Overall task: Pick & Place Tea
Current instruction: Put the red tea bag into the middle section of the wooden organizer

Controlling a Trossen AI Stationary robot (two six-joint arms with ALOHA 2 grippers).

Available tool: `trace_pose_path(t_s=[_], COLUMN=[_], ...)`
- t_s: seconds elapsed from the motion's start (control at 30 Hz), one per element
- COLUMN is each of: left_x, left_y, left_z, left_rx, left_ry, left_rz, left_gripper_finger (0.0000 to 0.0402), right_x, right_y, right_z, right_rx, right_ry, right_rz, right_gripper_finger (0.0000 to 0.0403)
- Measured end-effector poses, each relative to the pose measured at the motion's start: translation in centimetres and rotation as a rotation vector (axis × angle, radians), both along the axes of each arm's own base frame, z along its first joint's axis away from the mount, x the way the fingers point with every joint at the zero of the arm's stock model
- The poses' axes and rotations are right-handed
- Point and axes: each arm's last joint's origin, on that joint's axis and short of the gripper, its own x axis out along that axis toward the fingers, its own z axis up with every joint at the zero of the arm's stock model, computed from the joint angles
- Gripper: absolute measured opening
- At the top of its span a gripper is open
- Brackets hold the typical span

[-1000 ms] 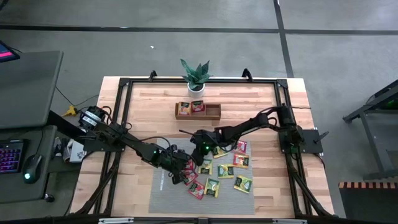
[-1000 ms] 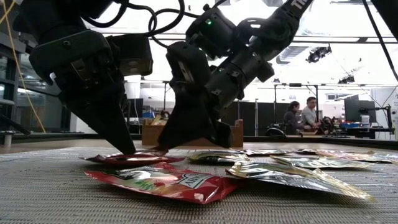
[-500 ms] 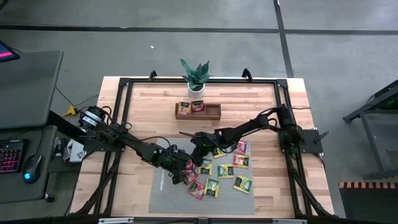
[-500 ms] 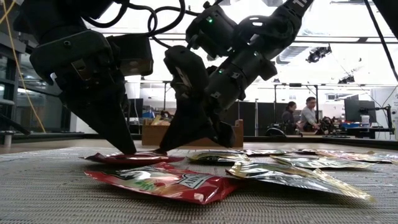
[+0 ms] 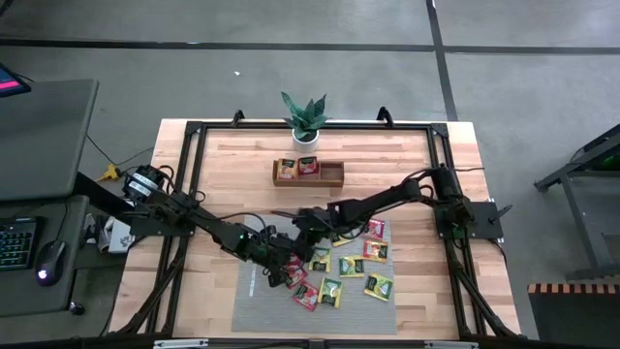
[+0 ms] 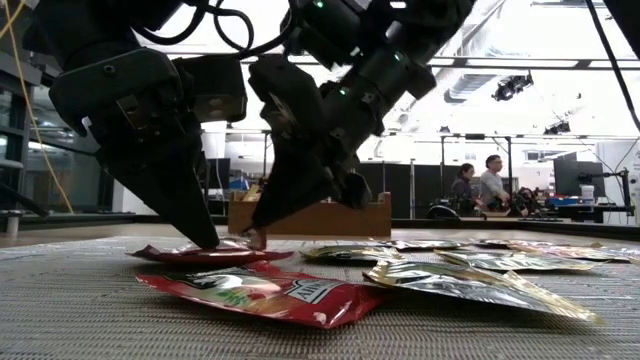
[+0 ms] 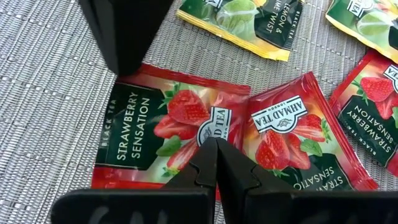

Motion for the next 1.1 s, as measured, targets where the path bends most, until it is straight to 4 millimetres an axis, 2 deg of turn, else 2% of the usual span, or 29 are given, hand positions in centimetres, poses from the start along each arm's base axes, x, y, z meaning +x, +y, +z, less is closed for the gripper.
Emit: trace_pose_path(t_s=[0.2,0.3,0.53,0.73,0.97,1.1], left_x=[-0.1,-0.4,-1.6,-4.2,-7.5,-8.3], left_y=[0.0,0.2,0.8,2.2,3.2,3.7], left_z=[0.4,1.4,4.6,6.9,9.9,10.8], left_rx=[-0.003,0.011,0.029,0.069,0.15,0.154], left_ry=[-0.009,-0.031,-0.075,-0.004,-0.071,-0.097], left_rz=[-0.004,-0.026,-0.036,0.082,0.241,0.281], left_gripper_finger=[0.0001,0.0014,0.0092,0.0143,0.0149,0.0149], right_x=[0.3,0.2,0.1,0.1,-0.5,-1.0], right_y=[0.0,-0.1,-0.1,-0.1,-0.4,-0.7], right_z=[0.7,0.6,0.5,0.9,3.8,6.2], right_rx=[-0.032,-0.04,-0.046,-0.053,-0.103,-0.136], right_ry=[0.014,0.034,0.038,0.032,-0.029,-0.084], right_rz=[0.012,0.007,0.002,-0.001,-0.009,-0.021], right_gripper_finger=[0.0,0.0,0.0,0.0,0.0,0.0])
